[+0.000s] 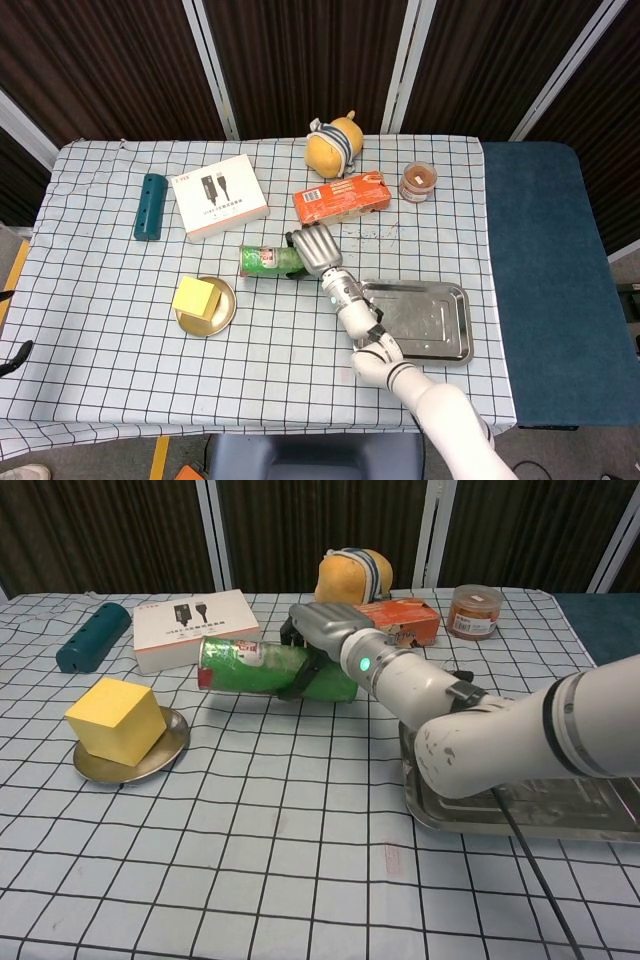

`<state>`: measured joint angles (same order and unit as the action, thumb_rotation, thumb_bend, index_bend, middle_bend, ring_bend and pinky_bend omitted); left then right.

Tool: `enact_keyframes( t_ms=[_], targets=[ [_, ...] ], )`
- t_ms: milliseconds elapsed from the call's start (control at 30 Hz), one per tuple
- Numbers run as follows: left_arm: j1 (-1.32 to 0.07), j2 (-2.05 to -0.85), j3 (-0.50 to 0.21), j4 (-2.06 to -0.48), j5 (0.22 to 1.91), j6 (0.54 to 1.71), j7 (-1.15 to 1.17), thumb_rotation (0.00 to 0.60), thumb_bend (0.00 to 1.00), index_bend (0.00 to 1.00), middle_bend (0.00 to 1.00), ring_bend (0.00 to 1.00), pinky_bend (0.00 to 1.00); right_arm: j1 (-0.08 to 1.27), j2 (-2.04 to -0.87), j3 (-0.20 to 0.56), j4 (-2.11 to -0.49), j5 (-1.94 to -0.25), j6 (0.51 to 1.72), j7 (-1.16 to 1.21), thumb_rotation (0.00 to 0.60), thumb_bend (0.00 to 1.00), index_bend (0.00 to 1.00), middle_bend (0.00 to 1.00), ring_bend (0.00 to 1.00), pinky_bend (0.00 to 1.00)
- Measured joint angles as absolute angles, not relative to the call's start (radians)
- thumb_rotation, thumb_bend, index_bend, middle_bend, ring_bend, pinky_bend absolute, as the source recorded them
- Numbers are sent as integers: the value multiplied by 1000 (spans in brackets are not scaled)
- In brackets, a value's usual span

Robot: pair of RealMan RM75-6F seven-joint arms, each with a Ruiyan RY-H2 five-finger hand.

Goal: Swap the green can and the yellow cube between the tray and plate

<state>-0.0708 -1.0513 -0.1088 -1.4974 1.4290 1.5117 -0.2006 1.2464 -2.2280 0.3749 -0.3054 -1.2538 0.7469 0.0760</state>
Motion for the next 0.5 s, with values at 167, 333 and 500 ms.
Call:
enact_keyframes(
  t_ms=[167,333,500],
  targets=[
    [-69,-1050,-112,-1493,1424,1513,-212,600,289,197,90,6,208,1263,-2244,341,-261,-1286,717,139,600,218,342,142,0,6],
    [-74,-1049,-114,-1493,1418,1501,-208,600,288,197,90,6,210,1249,-2226,321,-272,-1305,750,151,600,203,208,37,0,0],
    [-66,-1050,-109,-1494,1421,1510,-204,600,287,196,90,6,209,1205,-2172,307,-357,-1318,799,156,600,194,148,0,0,0]
  ],
)
